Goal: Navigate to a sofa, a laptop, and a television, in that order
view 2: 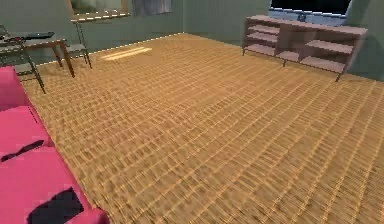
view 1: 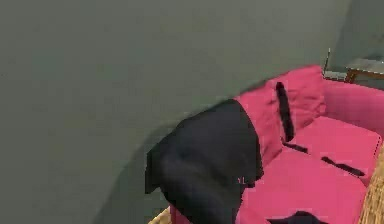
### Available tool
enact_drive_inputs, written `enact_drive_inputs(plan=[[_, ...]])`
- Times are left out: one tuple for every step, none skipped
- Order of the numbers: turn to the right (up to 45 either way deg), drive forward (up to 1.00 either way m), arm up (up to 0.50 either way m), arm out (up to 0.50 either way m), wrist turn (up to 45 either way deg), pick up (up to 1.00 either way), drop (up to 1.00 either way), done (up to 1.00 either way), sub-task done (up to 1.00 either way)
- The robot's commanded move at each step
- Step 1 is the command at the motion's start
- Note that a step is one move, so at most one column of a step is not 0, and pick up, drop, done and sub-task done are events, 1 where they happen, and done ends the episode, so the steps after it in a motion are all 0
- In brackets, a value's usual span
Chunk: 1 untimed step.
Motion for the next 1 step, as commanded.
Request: enact_drive_inputs(plan=[[45.0,0.0,0.0,0.0,0.0,0.0,0.0,0.0,0.0]])
